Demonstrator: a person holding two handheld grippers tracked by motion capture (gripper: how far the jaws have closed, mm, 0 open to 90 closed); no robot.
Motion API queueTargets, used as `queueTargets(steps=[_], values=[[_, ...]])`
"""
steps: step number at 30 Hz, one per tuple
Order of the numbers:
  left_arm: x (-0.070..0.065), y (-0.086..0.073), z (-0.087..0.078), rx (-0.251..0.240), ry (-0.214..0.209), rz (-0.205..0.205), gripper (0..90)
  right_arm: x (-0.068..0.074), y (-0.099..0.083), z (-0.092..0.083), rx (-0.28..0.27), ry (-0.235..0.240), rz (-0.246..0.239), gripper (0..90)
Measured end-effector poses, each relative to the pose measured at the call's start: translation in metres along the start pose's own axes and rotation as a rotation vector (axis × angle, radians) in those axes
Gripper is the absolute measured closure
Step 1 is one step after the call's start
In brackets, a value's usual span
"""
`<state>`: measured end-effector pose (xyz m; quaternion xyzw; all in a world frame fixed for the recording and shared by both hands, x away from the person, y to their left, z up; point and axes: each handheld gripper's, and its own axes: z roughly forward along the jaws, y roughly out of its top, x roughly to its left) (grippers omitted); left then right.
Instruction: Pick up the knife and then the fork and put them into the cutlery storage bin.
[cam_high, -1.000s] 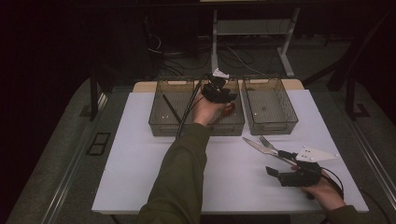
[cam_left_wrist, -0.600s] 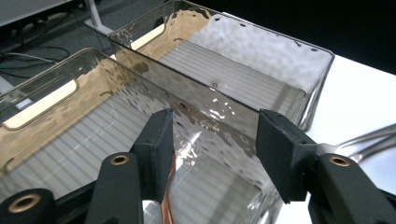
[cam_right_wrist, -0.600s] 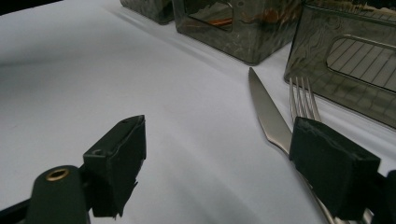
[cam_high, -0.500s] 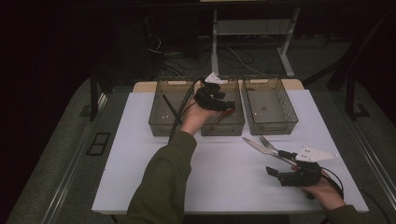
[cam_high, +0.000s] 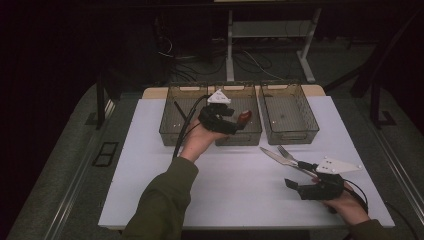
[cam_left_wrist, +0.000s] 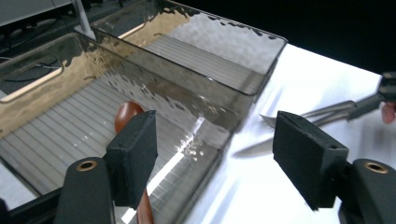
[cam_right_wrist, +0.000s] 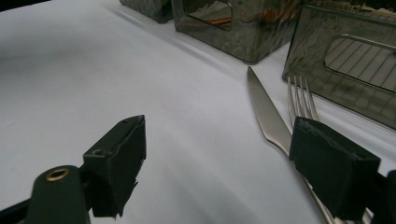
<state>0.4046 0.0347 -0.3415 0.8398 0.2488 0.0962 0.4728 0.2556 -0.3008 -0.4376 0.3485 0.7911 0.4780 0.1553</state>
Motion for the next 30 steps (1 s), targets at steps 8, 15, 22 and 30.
queueTargets(steps=[8,15,22,30], values=[[-0.009,-0.024,-0.016,0.001,0.014,0.006,25.2,0.0,0.0,0.0,0.001,-0.003,0.007,18.1],[-0.018,-0.045,-0.031,-0.002,0.02,0.001,22.2,0.0,-0.001,0.0,0.005,-0.006,0.009,18.0],[-0.027,-0.068,-0.048,-0.026,0.037,-0.012,18.2,0.0,-0.001,0.001,0.009,-0.006,0.007,18.1],[-0.032,-0.096,-0.07,-0.056,0.06,-0.028,14.3,-0.001,-0.001,0.001,0.01,-0.009,0.01,18.0]])
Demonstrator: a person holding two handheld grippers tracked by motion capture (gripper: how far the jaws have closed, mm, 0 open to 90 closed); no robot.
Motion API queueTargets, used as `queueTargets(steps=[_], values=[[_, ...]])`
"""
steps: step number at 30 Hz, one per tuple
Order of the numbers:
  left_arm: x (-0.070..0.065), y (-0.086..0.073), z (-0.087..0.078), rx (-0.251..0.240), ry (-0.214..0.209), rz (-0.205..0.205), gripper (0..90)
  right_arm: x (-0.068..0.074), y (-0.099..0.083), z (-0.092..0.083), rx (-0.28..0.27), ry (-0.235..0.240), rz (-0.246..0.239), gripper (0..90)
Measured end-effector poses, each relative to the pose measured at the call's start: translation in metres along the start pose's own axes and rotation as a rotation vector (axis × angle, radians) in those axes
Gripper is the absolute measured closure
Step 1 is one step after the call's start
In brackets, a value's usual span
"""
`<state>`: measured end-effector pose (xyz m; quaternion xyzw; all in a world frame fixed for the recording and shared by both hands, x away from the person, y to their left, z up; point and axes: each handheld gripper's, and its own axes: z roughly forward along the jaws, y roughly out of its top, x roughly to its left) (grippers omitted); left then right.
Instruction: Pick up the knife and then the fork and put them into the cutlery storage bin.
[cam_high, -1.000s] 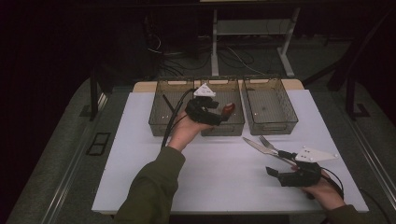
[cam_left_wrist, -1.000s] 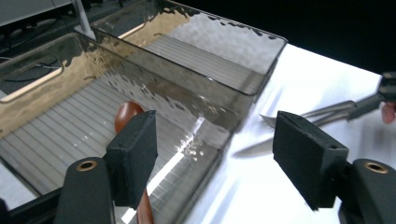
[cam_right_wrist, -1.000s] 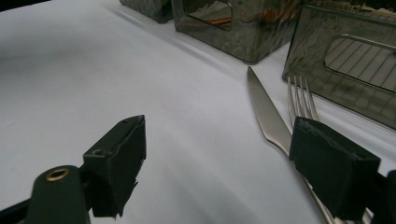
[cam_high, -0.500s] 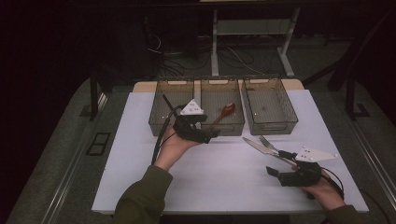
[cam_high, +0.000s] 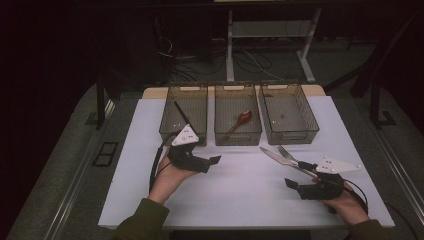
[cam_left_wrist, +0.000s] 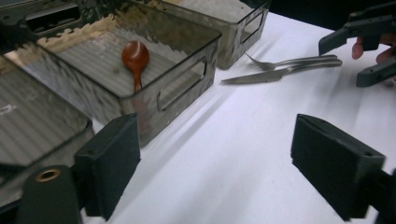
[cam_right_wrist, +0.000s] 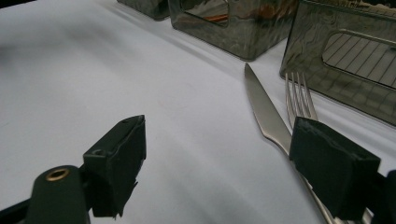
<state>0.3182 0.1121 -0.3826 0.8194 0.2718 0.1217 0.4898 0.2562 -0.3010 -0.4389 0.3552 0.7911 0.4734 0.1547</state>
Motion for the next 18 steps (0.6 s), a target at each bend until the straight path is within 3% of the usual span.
queueTargets(steps=[10,18], values=[[-0.005,-0.039,-0.024,-0.029,0.006,-0.016,6.5,-0.001,0.0,-0.001,-0.004,-0.003,0.003,18.1],[-0.006,-0.063,-0.032,-0.024,-0.004,-0.027,0.0,-0.001,0.0,-0.001,-0.002,-0.006,0.001,18.0]])
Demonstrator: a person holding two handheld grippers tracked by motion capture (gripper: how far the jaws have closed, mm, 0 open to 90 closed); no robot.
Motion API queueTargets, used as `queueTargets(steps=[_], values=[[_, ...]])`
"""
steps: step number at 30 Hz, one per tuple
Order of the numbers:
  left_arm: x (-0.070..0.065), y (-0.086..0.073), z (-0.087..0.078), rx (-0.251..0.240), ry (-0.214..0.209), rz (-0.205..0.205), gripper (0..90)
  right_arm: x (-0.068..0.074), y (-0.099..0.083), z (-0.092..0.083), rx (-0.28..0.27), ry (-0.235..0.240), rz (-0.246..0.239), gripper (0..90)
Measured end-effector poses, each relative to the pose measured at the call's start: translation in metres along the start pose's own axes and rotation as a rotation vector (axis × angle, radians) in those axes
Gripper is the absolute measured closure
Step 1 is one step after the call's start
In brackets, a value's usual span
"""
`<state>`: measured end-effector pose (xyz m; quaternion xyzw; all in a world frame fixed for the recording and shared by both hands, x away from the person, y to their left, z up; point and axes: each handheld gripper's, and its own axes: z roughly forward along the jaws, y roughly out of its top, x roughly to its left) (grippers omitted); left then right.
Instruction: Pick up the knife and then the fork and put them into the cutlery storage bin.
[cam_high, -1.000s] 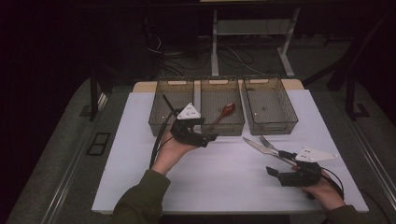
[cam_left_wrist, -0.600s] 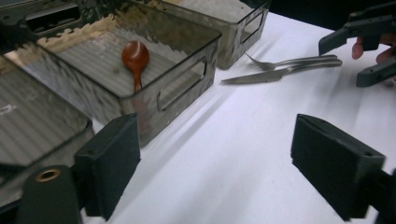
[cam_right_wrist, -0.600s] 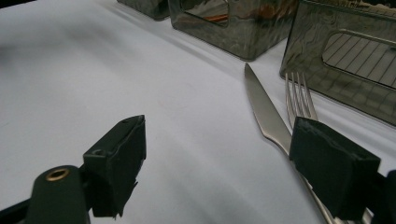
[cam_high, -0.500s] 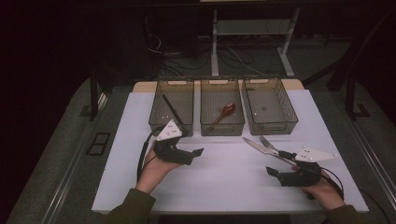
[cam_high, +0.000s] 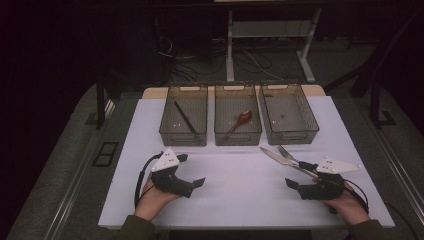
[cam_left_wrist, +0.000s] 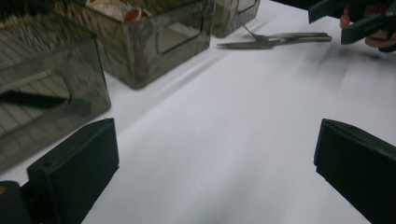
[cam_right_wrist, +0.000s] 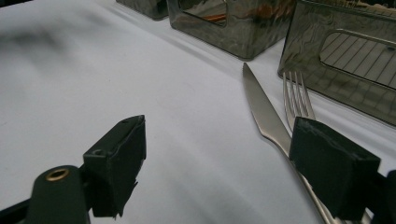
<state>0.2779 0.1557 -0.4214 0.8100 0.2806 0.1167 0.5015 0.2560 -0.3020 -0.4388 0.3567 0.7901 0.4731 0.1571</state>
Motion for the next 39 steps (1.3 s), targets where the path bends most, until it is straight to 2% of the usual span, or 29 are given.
queueTargets(steps=[3,6,8,12,14,16,18,21,23,26,36,39], values=[[-0.001,-0.011,0.0,0.01,-0.005,-0.003,0.0,-0.001,0.0,0.0,0.001,-0.002,-0.001,18.1],[-0.001,-0.013,-0.002,0.02,0.007,-0.001,0.0,-0.002,0.0,-0.001,0.002,-0.002,0.009,18.0],[0.0,-0.012,-0.002,0.011,0.007,-0.016,0.0,-0.003,0.001,-0.002,0.006,-0.008,0.01,17.8],[-0.001,-0.013,0.0,0.03,0.008,0.005,0.0,-0.006,0.007,-0.005,0.031,0.011,0.003,16.6],[-0.001,-0.013,0.001,0.034,0.009,0.012,0.0,-0.006,0.012,-0.008,0.029,-0.004,0.001,16.6],[-0.001,-0.013,0.001,0.033,0.005,0.003,0.0,-0.008,0.015,-0.009,0.043,-0.018,-0.001,16.6],[-0.001,-0.013,0.001,0.034,-0.002,0.004,0.0,-0.011,0.017,-0.009,0.071,-0.012,0.019,16.6],[-0.001,-0.013,0.002,0.04,-0.007,0.008,0.0,-0.016,0.018,-0.009,0.115,0.006,0.001,16.6],[-0.002,-0.014,0.002,0.043,-0.01,0.007,0.0,-0.017,0.019,-0.008,0.137,-0.001,-0.011,16.6],[-0.002,-0.013,0.003,0.047,-0.009,0.016,0.0,-0.022,0.021,-0.01,0.162,-0.011,-0.015,16.6],[-0.002,-0.013,0.002,0.047,-0.006,0.011,0.0,-0.041,0.028,-0.015,0.233,-0.035,-0.023,17.0],[-0.002,-0.013,0.002,0.045,-0.004,0.012,0.0,-0.046,0.031,-0.014,0.249,-0.027,-0.029,20.8]])
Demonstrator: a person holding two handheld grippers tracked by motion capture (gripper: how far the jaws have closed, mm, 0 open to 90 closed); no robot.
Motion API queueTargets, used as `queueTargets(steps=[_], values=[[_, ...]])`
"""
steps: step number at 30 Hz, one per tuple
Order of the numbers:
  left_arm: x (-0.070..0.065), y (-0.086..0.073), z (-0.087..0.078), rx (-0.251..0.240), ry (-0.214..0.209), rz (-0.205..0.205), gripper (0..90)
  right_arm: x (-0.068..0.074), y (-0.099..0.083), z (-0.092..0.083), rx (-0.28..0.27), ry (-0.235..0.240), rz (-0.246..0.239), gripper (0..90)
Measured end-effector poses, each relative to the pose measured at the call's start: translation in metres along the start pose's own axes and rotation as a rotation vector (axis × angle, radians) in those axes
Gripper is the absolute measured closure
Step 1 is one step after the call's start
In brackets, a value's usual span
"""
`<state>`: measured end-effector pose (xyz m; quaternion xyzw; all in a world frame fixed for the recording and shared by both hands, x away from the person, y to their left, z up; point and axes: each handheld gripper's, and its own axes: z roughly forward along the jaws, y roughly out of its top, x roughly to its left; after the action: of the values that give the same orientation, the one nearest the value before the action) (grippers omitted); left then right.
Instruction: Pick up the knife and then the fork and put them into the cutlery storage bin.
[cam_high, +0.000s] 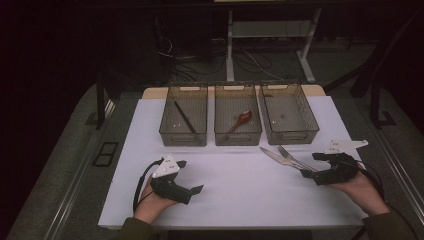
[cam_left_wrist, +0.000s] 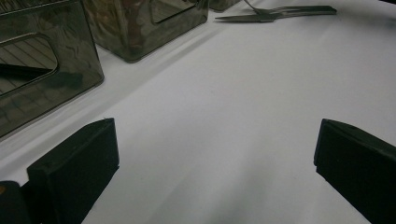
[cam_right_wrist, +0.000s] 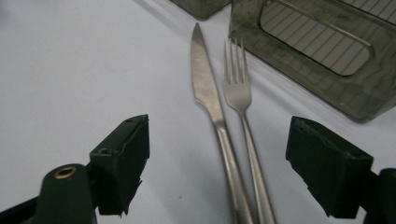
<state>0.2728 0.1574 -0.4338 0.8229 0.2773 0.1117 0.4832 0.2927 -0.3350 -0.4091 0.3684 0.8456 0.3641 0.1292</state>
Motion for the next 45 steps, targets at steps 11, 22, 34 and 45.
queueTargets(steps=[11,22,34,45], values=[[0.0,0.0,0.001,0.008,-0.003,0.001,0.0,-0.016,0.013,0.008,0.1,-0.027,-0.026,32.8],[0.0,0.0,0.001,0.007,-0.005,0.001,0.0,-0.029,0.029,0.03,0.258,-0.023,-0.06,53.1],[0.0,0.0,0.001,0.005,-0.009,0.0,0.0,-0.028,0.048,0.051,0.444,0.002,-0.131,65.7],[-0.001,0.0,0.002,0.006,-0.011,-0.002,0.0,-0.03,0.05,0.064,0.558,0.018,-0.182,76.2]])
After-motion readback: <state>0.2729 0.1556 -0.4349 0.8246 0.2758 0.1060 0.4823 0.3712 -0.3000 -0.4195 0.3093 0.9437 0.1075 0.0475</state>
